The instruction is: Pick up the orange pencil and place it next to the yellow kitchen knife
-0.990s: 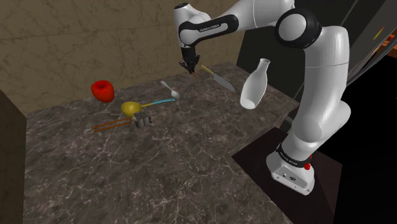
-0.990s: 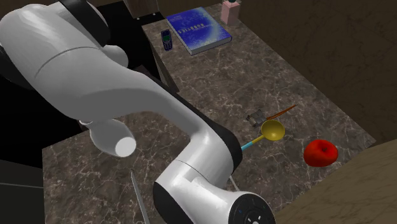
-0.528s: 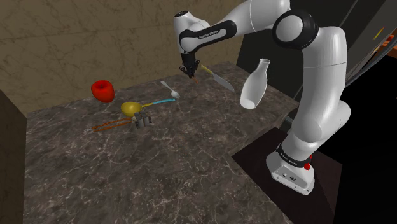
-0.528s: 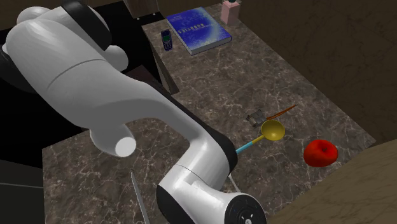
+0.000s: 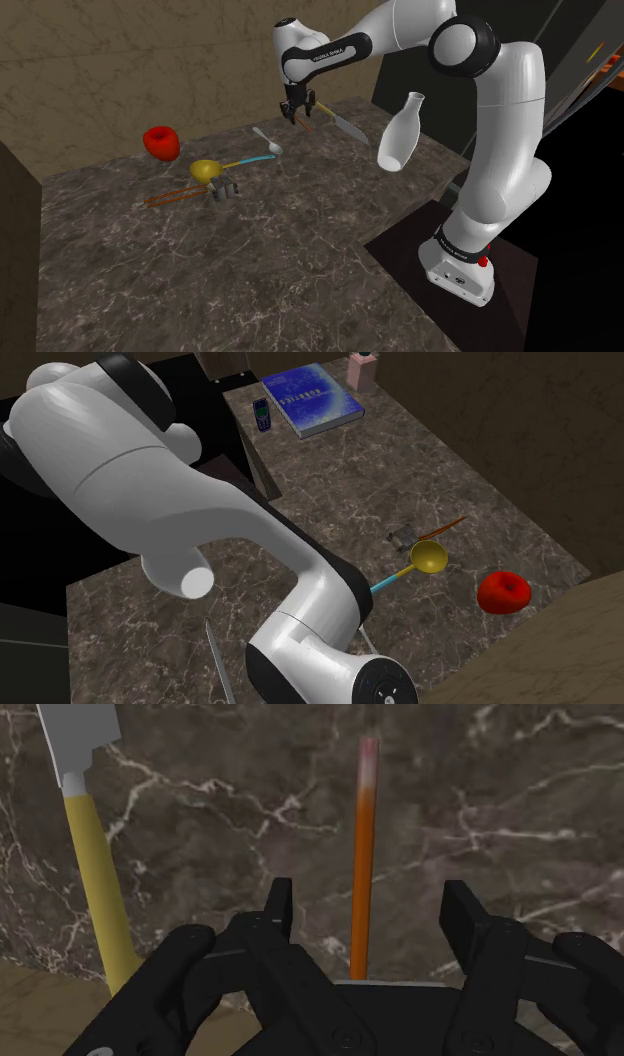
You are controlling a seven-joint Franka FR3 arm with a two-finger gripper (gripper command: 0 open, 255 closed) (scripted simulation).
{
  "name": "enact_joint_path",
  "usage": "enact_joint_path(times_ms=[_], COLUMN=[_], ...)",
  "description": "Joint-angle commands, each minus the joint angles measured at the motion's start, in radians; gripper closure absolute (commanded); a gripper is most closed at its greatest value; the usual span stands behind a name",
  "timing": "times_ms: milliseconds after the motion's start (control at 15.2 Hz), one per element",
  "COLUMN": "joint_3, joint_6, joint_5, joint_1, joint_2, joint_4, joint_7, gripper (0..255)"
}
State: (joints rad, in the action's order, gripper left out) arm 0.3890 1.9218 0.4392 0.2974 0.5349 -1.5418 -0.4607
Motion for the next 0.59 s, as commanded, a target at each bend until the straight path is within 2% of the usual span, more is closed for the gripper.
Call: enact_joint_path(times_ms=[0, 198, 462, 528], joint_3=[0.000, 0.000, 0.014, 0.014], joint_6=[0.000, 0.000, -0.110, -0.110], joint_5=[0.000, 0.000, -0.021, -0.021], joint_1=[0.000, 0.000, -0.019, -0.019], joint_2=[0.000, 0.000, -0.024, -0.024], joint_4=[0.000, 0.000, 0.088, 0.088], joint_7=[0.000, 0.000, 0.017, 0.017], gripper=[0, 0, 0, 0])
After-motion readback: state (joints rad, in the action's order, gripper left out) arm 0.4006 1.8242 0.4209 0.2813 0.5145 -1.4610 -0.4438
